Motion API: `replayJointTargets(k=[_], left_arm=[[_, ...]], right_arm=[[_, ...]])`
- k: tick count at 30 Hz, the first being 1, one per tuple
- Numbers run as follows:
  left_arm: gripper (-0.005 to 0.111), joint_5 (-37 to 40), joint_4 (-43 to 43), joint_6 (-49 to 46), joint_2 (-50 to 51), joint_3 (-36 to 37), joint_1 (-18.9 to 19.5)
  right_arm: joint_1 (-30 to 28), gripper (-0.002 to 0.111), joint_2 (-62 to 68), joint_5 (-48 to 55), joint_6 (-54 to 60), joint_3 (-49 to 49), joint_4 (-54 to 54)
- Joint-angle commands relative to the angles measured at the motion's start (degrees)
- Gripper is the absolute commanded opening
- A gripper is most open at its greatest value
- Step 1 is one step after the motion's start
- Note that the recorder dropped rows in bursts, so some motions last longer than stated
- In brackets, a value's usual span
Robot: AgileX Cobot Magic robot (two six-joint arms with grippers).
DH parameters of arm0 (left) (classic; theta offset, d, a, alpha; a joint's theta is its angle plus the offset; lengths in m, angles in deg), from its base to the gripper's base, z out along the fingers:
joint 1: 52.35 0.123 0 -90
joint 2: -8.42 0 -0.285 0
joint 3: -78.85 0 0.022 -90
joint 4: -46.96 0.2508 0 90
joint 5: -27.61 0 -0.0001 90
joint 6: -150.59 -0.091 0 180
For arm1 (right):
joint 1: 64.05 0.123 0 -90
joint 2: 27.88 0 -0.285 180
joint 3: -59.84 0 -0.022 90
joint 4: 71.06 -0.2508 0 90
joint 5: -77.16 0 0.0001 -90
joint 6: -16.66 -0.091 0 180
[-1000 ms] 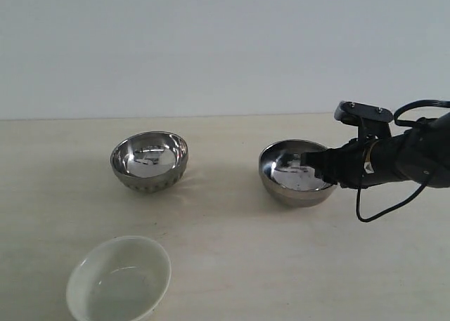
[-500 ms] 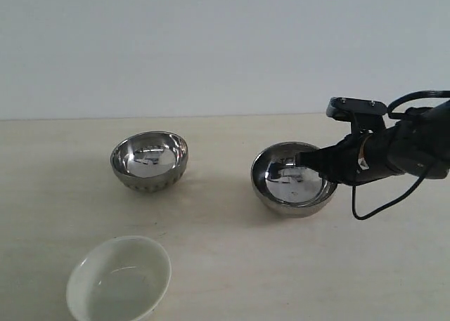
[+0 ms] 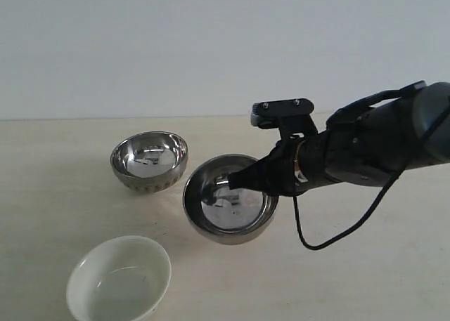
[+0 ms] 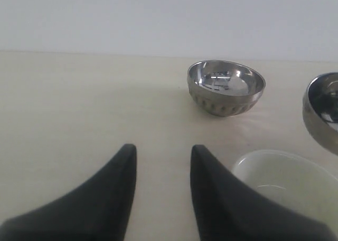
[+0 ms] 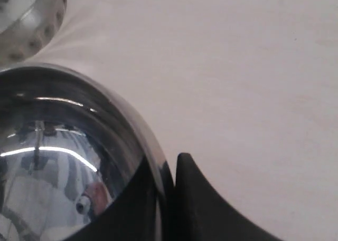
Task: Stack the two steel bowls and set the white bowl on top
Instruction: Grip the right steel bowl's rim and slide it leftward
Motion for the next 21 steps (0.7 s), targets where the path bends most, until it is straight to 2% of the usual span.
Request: replayJointTargets(k=[1,13,21], left_arm=[[0.032,0.0,-0.1,-0.4,-0.2,0.2,0.2],[0.032,0.0,-0.1,-0.4,-0.2,0.2,0.2],[0.032,0.0,-0.1,-0.4,-0.2,0.2,0.2]], right_arm=[[1.2,0.0,0.8,1.6,0.0,0.0,-0.1],[1.2,0.0,2.1,6.2,0.0,0.0,-0.4],[1.2,0.0,2.5,1.1,0.0,0.0,-0.4]])
